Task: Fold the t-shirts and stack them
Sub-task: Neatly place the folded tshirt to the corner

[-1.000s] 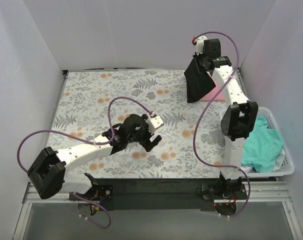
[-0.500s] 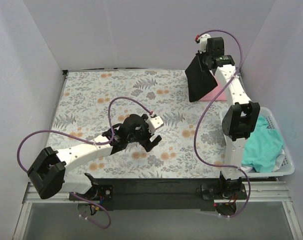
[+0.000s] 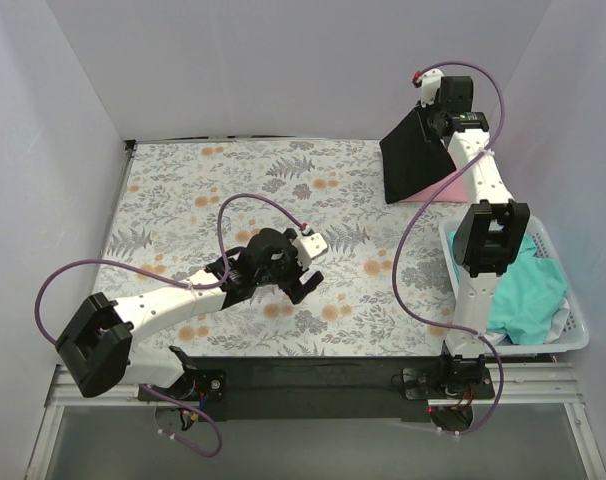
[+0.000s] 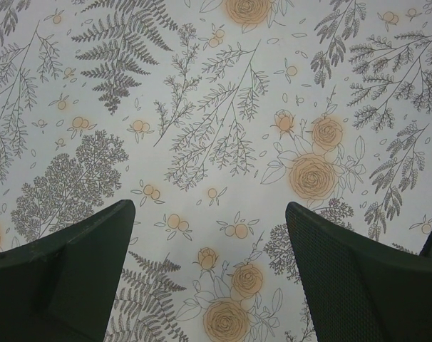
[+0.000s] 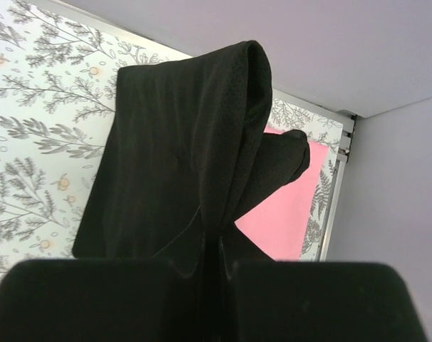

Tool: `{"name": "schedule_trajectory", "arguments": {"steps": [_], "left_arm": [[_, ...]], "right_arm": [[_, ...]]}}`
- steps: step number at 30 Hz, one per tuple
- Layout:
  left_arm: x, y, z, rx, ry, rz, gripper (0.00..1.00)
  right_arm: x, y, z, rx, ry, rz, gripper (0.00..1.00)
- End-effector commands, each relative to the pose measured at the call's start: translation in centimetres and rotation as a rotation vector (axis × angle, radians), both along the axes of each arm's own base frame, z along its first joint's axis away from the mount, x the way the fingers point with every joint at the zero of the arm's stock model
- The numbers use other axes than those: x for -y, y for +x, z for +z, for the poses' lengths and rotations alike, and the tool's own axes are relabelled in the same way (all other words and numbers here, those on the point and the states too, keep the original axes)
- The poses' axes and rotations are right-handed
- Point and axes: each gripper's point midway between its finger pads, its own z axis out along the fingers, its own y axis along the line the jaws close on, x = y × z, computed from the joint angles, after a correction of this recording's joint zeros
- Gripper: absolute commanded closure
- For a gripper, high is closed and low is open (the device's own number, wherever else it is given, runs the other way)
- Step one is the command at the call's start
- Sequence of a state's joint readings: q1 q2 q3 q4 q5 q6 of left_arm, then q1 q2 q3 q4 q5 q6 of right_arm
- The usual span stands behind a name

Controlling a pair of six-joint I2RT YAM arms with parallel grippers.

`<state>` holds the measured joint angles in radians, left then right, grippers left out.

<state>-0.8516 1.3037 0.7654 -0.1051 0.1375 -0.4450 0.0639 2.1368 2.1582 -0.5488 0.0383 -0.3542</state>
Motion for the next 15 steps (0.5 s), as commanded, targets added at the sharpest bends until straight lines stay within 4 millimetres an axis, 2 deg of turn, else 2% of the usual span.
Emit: {"name": "schedule_trajectory", "arguments": {"steps": [1, 6, 10, 11, 15], "left_arm": [[0.3, 0.6, 0.7, 0.020, -0.002, 0.003, 0.13], [0.4, 0.8, 0.5, 0.019, 0.009, 0.002, 0.13], [0.3, 0.9, 0.2, 0.013, 0.020, 0.006, 0.13], [0.3, 0.8, -0.1, 0.006, 0.026, 0.006, 0.13], [0.2, 0.7, -0.5, -0.006, 0.035, 0.009, 0.13]], "right_arm": [[0.8, 2.3, 0.8, 0.087, -0.038, 0.032, 0.99], [3.1, 3.6, -1.0, 0.116, -0.079, 0.025, 0.99], [3.4, 4.6, -2.7, 0.107, -0.100, 0.035, 0.99], [5.4, 4.7, -2.9, 0.106, -0.106, -0.001, 0.99], [6.8, 5.2, -4.7, 0.099, -0.128, -0.025, 0.99]]}}
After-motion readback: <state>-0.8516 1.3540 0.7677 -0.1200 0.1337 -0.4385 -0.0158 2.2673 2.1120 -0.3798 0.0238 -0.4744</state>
